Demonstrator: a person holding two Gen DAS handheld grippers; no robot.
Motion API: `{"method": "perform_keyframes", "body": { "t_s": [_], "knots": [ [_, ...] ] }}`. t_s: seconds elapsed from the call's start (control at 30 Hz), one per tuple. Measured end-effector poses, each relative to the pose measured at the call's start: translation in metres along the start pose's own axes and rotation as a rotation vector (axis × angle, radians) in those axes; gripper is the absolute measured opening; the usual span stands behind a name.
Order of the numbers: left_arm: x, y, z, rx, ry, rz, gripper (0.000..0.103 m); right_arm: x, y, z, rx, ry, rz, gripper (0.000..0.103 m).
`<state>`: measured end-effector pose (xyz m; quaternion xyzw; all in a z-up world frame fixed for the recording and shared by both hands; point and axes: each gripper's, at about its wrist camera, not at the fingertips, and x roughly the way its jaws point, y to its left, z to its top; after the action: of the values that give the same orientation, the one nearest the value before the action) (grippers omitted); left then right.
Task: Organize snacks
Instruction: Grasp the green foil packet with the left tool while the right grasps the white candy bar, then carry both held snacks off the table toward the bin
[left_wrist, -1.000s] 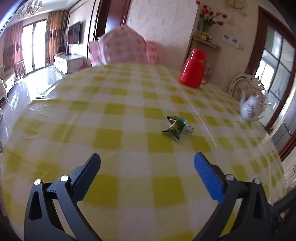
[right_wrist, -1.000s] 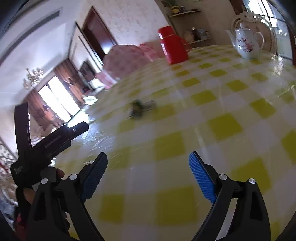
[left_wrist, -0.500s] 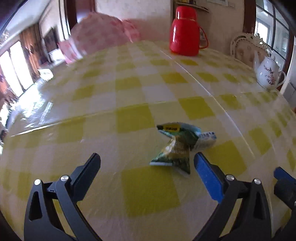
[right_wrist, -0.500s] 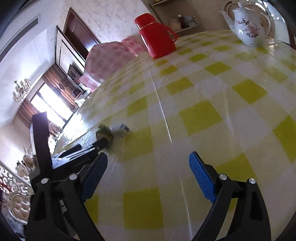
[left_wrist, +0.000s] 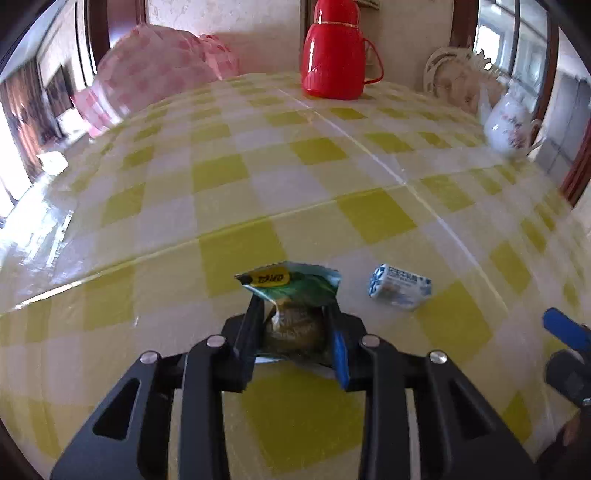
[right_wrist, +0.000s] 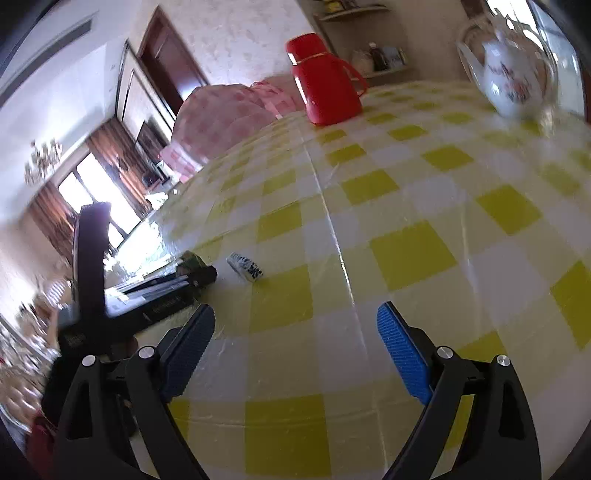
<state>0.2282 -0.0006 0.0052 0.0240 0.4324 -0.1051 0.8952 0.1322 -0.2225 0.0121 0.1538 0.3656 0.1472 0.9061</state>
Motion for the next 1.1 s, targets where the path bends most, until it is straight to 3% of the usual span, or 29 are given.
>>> {"method": "perform_keyframes", "body": {
  "t_s": [0.07,0.13,0.17,0.27,0.37,0.53,0.63,0.77,0.8,0.87,0.97,1.07,1.1],
  "knots": [
    [-0.003,0.009,-0.001,-0.031,-0.004,-0.043,0.032,0.003,0.009,0.001,-0.047,0.006,-0.039,0.087],
    [-0.004,0.014,0.000,-0.043,-0.001,-0.018,0.032,0.016,0.021,0.003,-0.100,0.044,-0.104,0.087],
    [-0.004,0.016,-0.001,-0.045,-0.001,0.003,0.032,0.024,0.027,0.005,-0.117,0.067,-0.117,0.083],
    [-0.006,0.033,-0.001,-0.116,-0.009,-0.035,0.032,0.044,0.039,0.007,-0.116,0.097,-0.138,0.074],
    [-0.007,0.048,0.000,-0.156,-0.027,-0.011,0.032,0.056,0.055,0.007,-0.052,0.082,-0.144,0.062],
    [-0.010,0.078,0.000,-0.227,-0.037,0.003,0.032,0.079,0.084,0.008,0.099,0.065,-0.183,0.059],
    [-0.014,0.094,-0.001,-0.246,-0.044,0.027,0.032,0.095,0.098,0.013,0.174,0.029,-0.320,0.058],
    [-0.017,0.109,-0.003,-0.295,-0.049,-0.003,0.032,0.113,0.110,0.022,0.213,0.010,-0.482,0.057],
    [-0.017,0.109,-0.003,-0.298,-0.049,-0.015,0.032,0.118,0.113,0.025,0.198,0.019,-0.524,0.055],
    [-0.019,0.105,-0.003,-0.286,-0.052,-0.028,0.032,0.123,0.112,0.029,0.169,0.040,-0.585,0.039],
    [-0.020,0.096,-0.003,-0.249,-0.055,-0.039,0.032,0.115,0.100,0.028,0.110,0.056,-0.548,0.035],
    [-0.020,0.084,-0.004,-0.214,-0.045,-0.076,0.032,0.088,0.077,0.018,0.057,0.076,-0.340,0.035],
    [-0.019,0.081,-0.004,-0.198,-0.039,-0.087,0.032,0.081,0.073,0.015,0.019,0.081,-0.320,0.035]
  ]
}}
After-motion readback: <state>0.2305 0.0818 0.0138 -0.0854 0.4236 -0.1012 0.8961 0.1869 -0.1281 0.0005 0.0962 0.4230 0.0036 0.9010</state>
